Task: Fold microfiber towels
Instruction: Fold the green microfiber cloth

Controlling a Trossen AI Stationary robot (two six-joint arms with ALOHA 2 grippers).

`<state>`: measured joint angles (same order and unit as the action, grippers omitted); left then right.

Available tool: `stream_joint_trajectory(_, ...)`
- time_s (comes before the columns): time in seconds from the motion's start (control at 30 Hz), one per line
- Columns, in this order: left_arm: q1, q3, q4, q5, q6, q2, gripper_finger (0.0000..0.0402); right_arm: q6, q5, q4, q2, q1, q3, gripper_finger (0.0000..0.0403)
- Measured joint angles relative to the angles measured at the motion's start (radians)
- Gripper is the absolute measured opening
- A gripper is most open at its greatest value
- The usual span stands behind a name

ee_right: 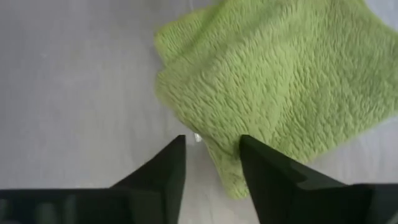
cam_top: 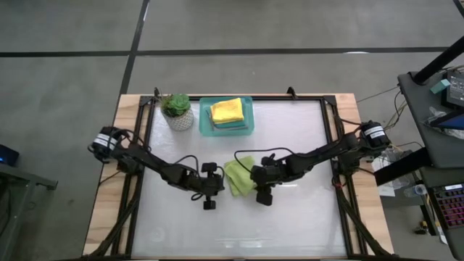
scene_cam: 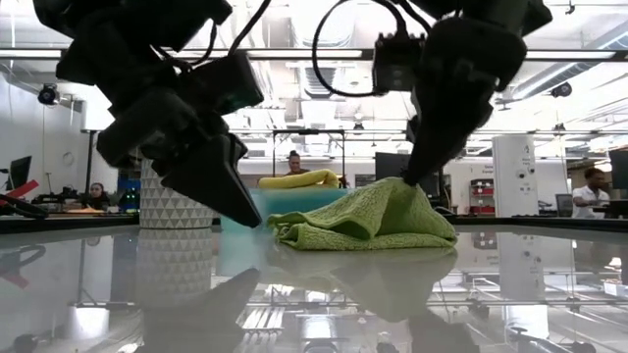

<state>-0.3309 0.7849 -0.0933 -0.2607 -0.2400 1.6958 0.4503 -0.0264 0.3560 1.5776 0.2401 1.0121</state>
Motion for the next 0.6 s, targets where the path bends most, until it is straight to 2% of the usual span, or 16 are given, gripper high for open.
stream_joint_trajectory(0.23, -0.002, -0.001, -0.003, 0.003, -0.011, -0.029, 0.0, -0.066, -0.001, 0.01, 0.0, 0.0, 0.043, 0.0192)
stream_joint_trajectory(0.33, -0.003, -0.001, -0.003, 0.003, -0.009, -0.04, 0.0, -0.089, -0.012, 0.002, 0.0, -0.001, 0.049, 0.0196)
stream_joint_trajectory(0.6, -0.004, -0.001, -0.024, 0.003, -0.014, -0.035, 0.0, -0.131, -0.123, -0.001, 0.0, -0.001, 0.06, 0.0188)
